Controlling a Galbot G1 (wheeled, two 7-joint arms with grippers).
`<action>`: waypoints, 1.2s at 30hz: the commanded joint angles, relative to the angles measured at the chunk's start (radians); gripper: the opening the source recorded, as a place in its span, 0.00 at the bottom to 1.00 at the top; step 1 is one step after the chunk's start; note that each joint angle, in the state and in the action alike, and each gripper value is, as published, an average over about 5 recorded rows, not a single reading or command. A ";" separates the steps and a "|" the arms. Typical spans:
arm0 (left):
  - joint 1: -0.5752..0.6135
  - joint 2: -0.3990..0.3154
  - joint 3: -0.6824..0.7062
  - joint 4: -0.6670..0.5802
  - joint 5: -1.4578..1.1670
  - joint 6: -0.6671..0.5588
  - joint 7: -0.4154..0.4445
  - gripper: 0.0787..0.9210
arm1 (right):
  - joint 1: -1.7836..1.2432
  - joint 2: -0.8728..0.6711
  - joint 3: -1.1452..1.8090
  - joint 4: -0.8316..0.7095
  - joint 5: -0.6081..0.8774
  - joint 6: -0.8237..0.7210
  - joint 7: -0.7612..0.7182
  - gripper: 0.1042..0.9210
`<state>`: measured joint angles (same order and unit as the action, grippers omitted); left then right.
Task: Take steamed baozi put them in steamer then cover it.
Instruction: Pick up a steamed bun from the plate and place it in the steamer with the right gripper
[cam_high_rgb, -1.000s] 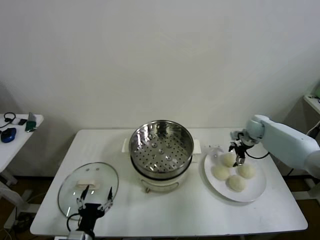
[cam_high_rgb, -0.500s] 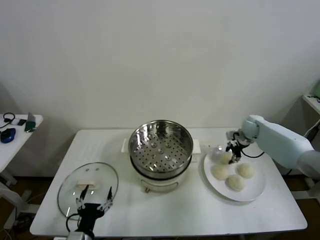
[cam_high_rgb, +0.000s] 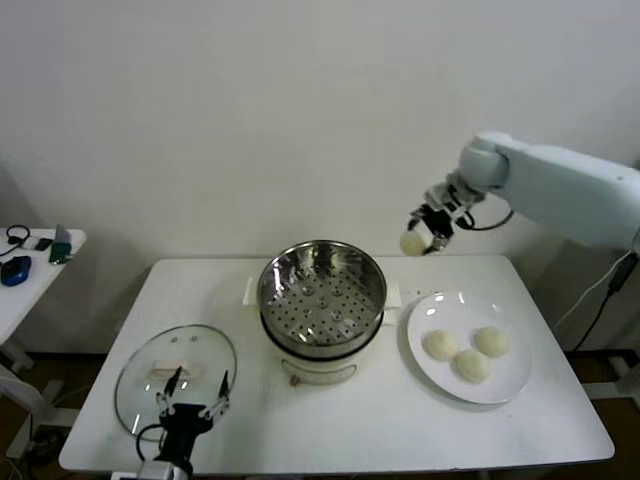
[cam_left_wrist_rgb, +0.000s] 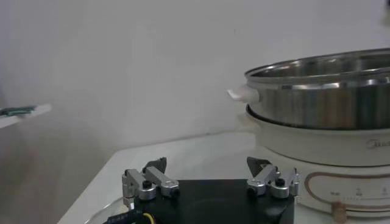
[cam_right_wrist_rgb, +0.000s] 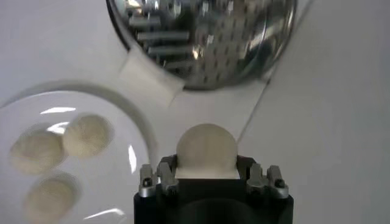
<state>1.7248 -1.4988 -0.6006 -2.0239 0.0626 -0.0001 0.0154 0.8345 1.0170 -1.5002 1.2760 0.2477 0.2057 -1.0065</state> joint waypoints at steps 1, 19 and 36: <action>0.000 0.004 0.003 -0.001 0.002 -0.001 -0.001 0.88 | 0.131 0.163 -0.095 0.280 -0.166 0.195 0.081 0.65; -0.006 0.010 0.005 0.006 0.000 -0.007 -0.003 0.88 | -0.276 0.370 0.048 -0.328 -0.580 0.382 0.207 0.63; -0.011 0.004 0.002 0.017 -0.008 -0.010 -0.005 0.88 | -0.345 0.430 0.051 -0.425 -0.530 0.399 0.212 0.79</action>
<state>1.7138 -1.4941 -0.5986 -2.0077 0.0549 -0.0104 0.0100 0.5300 1.4129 -1.4591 0.9143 -0.2681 0.5858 -0.8163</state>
